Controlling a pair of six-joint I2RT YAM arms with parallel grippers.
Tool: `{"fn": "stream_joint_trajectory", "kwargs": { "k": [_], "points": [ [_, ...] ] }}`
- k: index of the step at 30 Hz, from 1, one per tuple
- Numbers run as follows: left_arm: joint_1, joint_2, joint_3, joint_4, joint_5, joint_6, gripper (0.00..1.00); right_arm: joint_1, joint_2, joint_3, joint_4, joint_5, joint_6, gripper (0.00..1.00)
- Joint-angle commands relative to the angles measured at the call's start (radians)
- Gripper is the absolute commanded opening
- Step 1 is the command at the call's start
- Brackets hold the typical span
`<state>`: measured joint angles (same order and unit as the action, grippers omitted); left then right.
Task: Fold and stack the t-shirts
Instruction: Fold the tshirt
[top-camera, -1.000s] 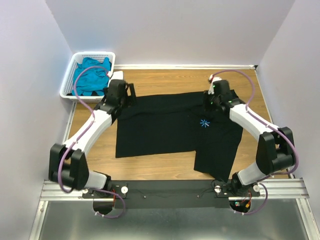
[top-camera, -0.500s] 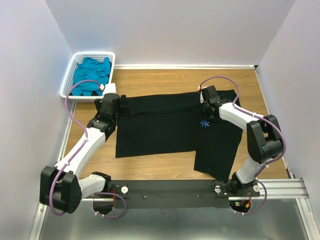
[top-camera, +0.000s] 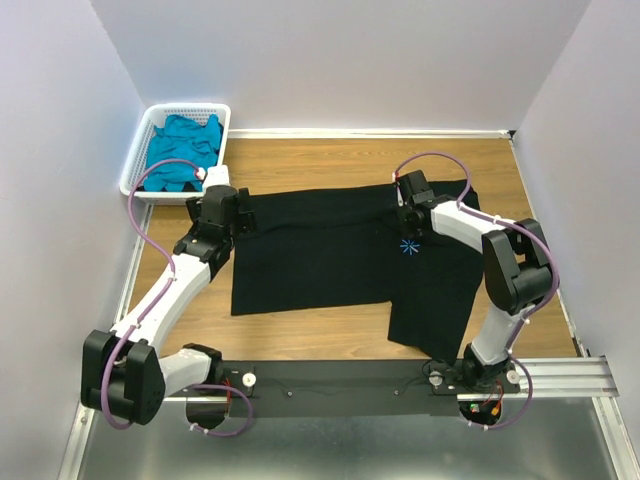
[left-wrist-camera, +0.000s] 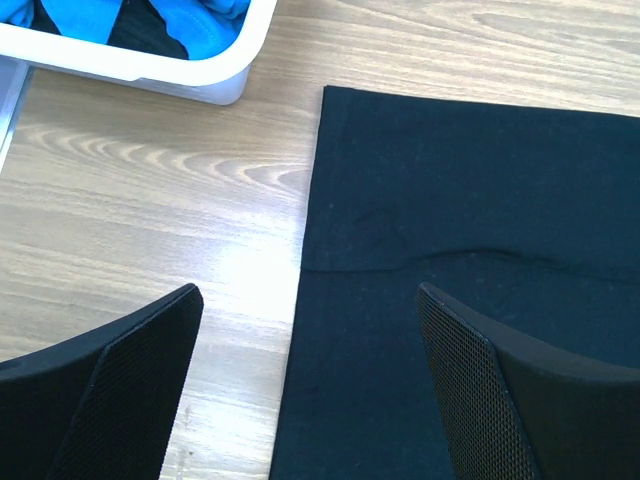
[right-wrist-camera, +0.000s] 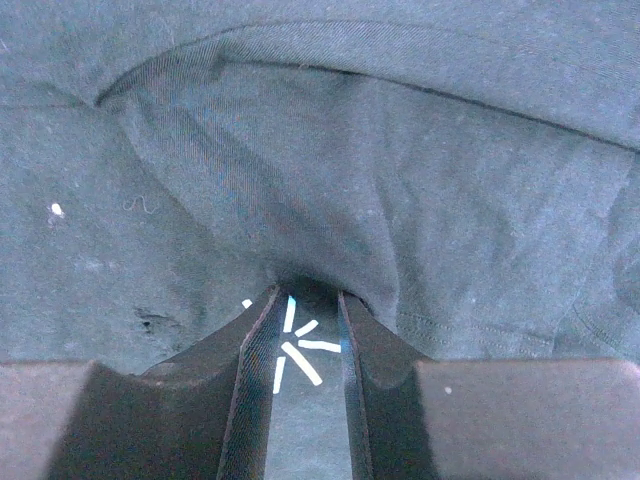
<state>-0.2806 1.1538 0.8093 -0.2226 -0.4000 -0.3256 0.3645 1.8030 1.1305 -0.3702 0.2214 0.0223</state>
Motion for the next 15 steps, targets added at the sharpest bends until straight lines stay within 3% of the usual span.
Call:
{"fn": "stream_joint_trajectory", "kwargs": {
  "k": [1,8,15],
  "points": [
    [0.011,0.011,0.019,0.034,0.023,0.005,0.95,-0.009,0.024,0.031,-0.012,-0.014,-0.044,0.37],
    [0.015,0.018,0.019,0.037,0.044,0.008,0.95,-0.019,0.030,0.028,-0.012,-0.039,-0.053,0.35],
    [0.017,0.018,0.018,0.040,0.052,0.011,0.95,-0.025,0.019,0.023,-0.009,-0.031,-0.053,0.15]
  ]
}}
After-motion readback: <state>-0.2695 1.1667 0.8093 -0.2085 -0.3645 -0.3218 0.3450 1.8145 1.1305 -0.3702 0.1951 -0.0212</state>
